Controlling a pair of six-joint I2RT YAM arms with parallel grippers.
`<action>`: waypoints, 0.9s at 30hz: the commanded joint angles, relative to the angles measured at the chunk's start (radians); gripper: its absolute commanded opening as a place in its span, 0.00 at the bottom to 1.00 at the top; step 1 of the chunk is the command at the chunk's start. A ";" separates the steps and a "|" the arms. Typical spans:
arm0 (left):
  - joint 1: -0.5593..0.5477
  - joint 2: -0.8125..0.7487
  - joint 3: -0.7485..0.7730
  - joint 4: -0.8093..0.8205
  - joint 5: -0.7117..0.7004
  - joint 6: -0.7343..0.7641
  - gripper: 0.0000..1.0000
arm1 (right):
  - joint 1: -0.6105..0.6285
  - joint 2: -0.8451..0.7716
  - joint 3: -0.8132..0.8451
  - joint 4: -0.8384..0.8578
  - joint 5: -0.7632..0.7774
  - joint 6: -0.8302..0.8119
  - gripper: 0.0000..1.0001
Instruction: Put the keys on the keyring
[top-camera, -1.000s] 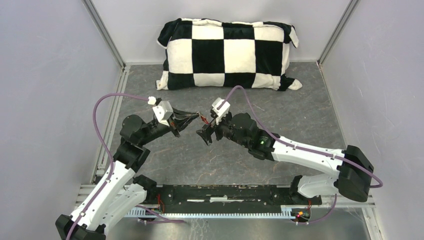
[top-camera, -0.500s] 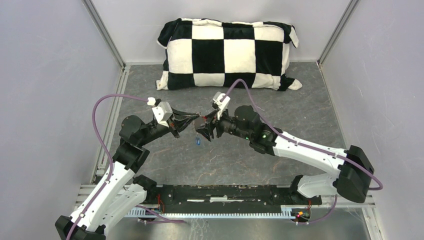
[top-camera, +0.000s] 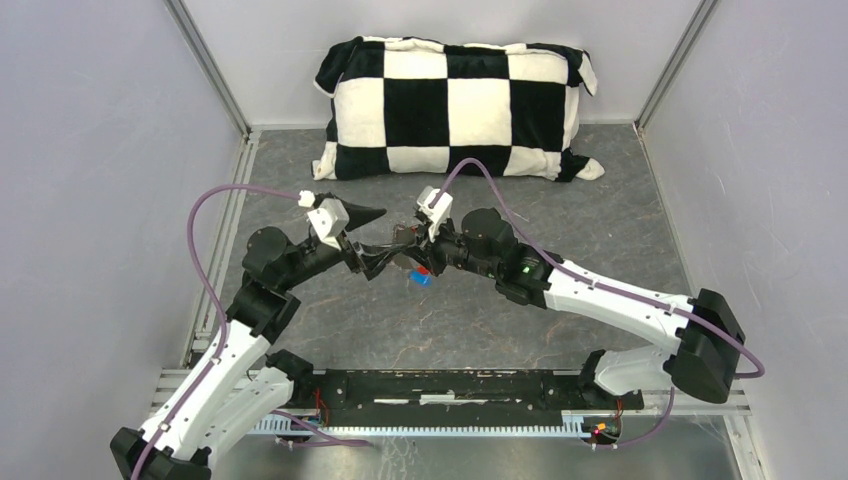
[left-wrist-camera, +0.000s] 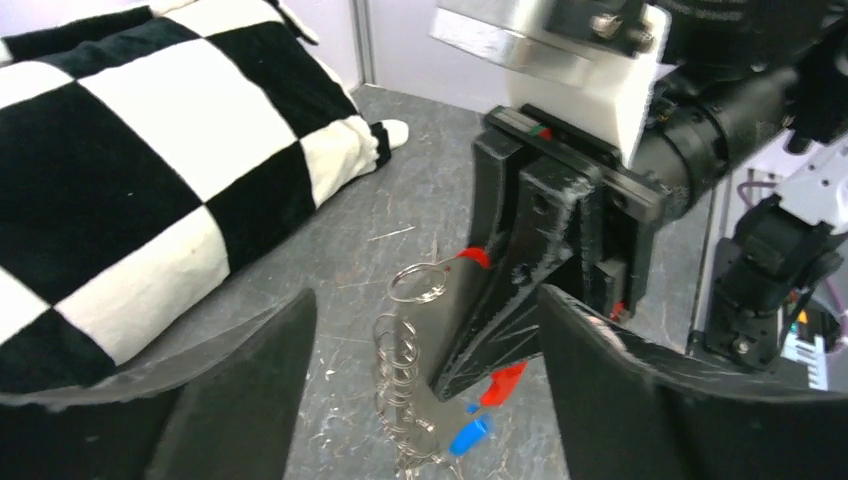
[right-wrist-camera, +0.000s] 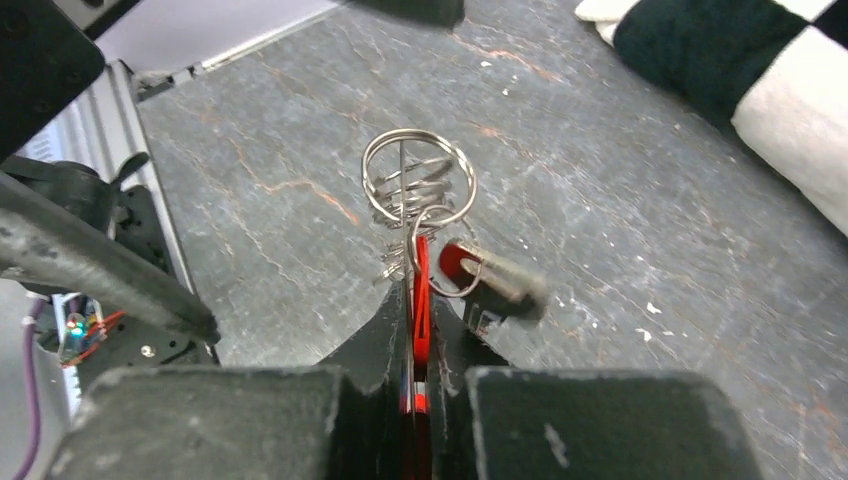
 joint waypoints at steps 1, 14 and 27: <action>-0.001 0.045 0.068 -0.067 -0.093 0.003 0.98 | 0.004 -0.068 -0.016 -0.065 0.092 -0.066 0.00; 0.072 0.220 0.250 -0.310 -0.436 0.004 1.00 | -0.107 0.066 -0.024 -0.487 0.636 -0.187 0.00; 0.250 0.332 0.347 -0.437 -0.413 0.017 1.00 | 0.005 0.547 0.192 -0.542 0.967 -0.271 0.00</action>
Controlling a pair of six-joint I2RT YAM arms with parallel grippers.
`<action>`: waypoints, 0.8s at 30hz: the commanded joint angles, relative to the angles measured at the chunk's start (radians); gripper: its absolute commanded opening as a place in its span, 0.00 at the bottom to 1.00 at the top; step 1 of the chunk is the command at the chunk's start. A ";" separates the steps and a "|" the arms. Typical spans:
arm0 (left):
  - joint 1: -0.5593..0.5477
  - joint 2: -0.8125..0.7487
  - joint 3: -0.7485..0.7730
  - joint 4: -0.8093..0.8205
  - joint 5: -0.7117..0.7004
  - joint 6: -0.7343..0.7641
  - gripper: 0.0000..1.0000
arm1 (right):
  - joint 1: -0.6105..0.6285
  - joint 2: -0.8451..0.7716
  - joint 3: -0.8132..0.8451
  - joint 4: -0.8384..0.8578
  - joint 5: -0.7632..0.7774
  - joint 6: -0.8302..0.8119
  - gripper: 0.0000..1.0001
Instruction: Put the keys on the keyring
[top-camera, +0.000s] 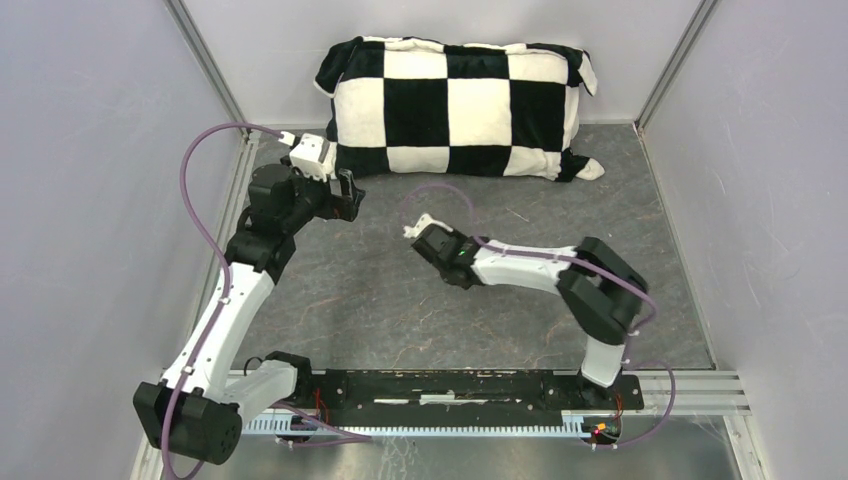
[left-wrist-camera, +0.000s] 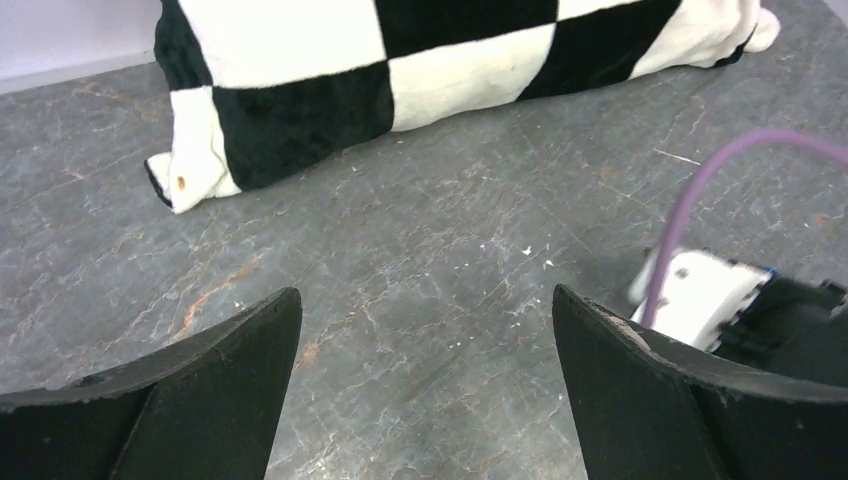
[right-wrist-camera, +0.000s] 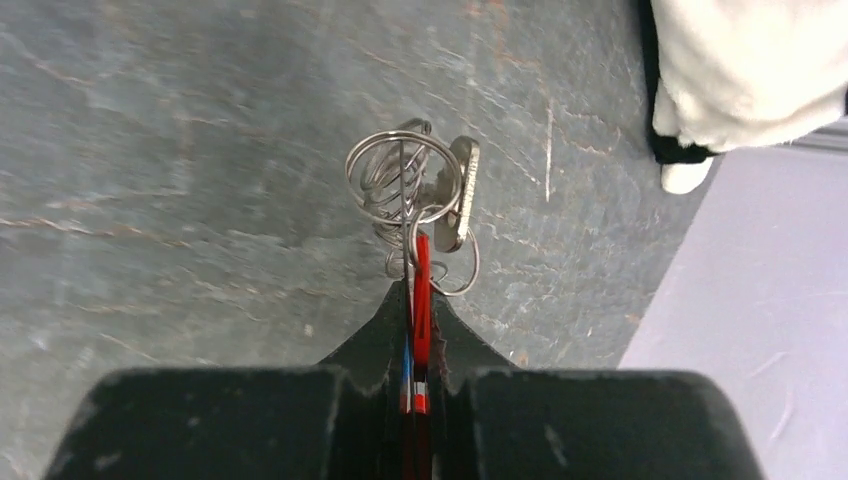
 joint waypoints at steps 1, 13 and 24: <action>0.026 0.011 0.029 -0.030 -0.004 0.025 1.00 | 0.094 0.145 0.076 -0.037 0.142 -0.002 0.00; 0.103 0.172 0.114 -0.174 0.001 0.137 1.00 | 0.209 0.220 0.052 0.014 -0.074 0.155 0.77; 0.144 0.294 0.199 -0.235 0.087 0.163 1.00 | 0.172 -0.148 -0.124 0.101 -0.429 0.218 0.98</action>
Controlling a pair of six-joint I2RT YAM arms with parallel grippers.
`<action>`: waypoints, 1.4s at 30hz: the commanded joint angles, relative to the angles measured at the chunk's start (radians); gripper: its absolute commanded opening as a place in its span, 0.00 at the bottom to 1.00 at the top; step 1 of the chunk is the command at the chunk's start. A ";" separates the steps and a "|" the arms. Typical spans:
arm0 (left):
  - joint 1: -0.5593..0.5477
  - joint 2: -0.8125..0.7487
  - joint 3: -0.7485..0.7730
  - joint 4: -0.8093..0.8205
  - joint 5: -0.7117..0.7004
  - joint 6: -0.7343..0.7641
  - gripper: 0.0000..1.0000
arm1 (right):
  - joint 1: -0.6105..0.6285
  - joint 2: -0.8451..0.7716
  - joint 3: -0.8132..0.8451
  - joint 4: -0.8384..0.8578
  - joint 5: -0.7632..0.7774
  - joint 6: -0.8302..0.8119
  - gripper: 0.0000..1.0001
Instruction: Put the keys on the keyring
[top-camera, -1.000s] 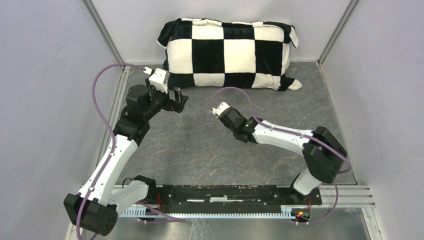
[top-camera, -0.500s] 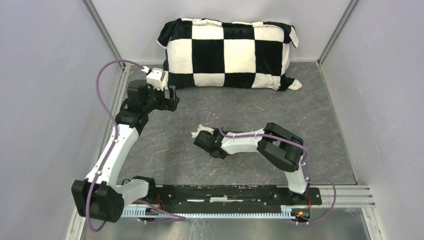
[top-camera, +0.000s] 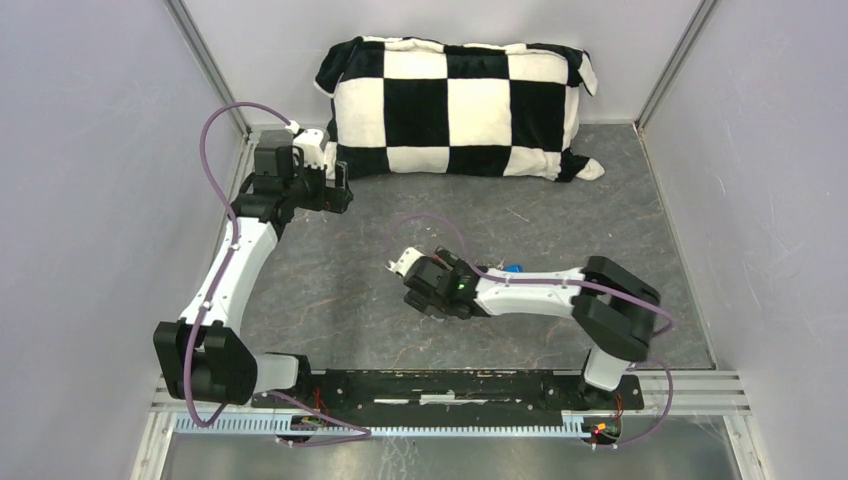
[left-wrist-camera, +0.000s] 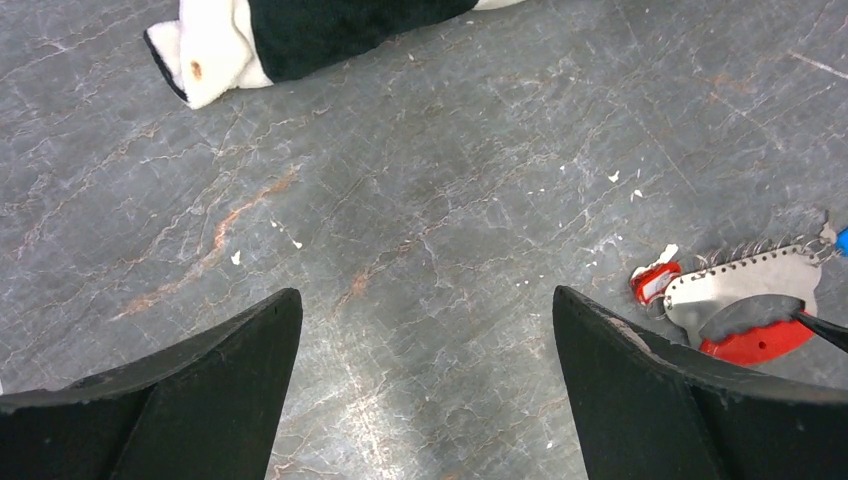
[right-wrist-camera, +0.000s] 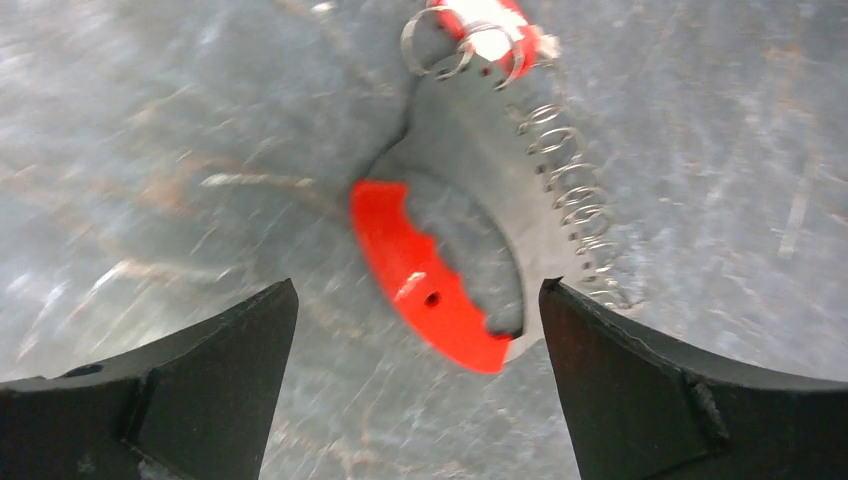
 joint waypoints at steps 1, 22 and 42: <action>0.007 0.049 0.039 -0.023 0.038 0.084 1.00 | -0.056 -0.214 -0.100 0.080 -0.327 0.058 0.98; 0.040 0.216 -0.543 0.960 0.145 0.024 1.00 | -0.745 -0.639 -0.802 0.980 0.359 -0.099 0.98; 0.060 0.237 -1.096 2.022 -0.095 0.003 1.00 | -0.896 -0.417 -1.034 1.587 0.131 -0.211 0.98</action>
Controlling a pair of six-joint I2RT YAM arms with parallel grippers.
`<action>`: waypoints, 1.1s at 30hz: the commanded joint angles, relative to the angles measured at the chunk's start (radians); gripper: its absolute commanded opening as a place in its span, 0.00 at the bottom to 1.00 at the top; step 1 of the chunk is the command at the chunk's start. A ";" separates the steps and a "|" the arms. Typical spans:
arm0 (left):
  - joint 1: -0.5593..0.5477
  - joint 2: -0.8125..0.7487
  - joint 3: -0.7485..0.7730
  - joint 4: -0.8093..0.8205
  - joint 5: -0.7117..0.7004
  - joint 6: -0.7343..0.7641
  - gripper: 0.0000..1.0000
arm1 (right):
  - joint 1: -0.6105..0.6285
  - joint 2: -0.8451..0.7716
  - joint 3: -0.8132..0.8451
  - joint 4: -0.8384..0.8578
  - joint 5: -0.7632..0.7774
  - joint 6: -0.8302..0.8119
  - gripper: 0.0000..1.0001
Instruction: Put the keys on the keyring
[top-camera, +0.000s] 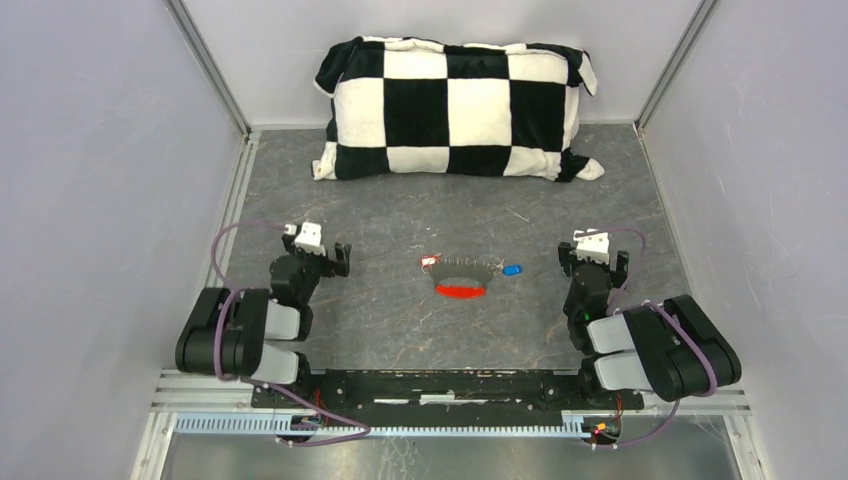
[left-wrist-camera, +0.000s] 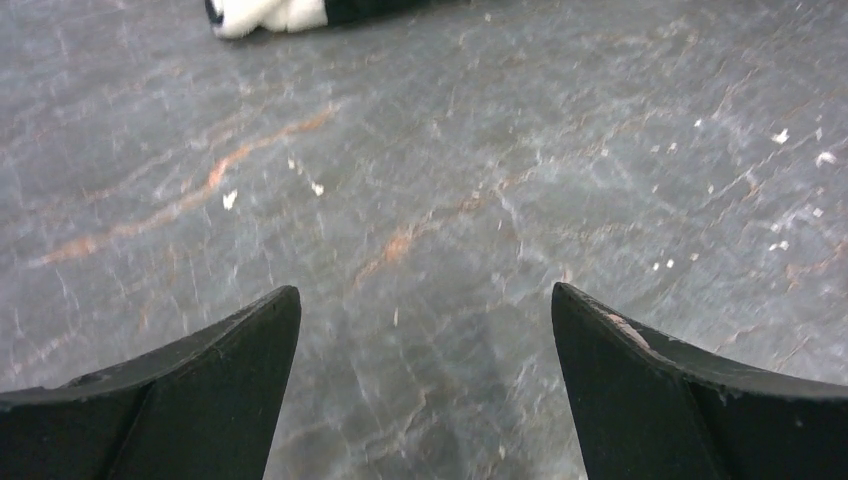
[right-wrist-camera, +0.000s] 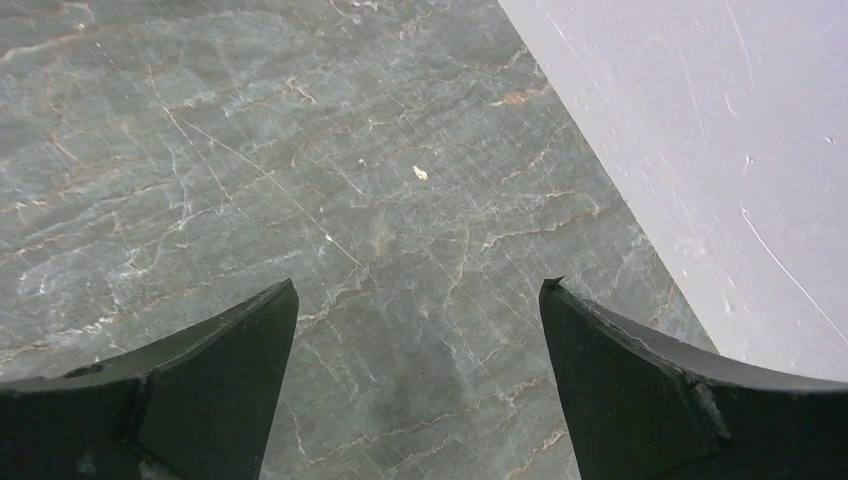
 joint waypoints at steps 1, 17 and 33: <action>0.007 0.186 -0.081 0.533 -0.055 -0.009 1.00 | -0.017 0.011 0.007 0.097 -0.049 -0.013 0.98; 0.020 0.140 0.023 0.280 -0.073 -0.021 1.00 | -0.110 0.025 -0.091 0.242 -0.367 -0.025 0.98; 0.020 0.148 0.103 0.129 -0.217 -0.084 1.00 | -0.111 0.023 -0.100 0.262 -0.365 -0.028 0.98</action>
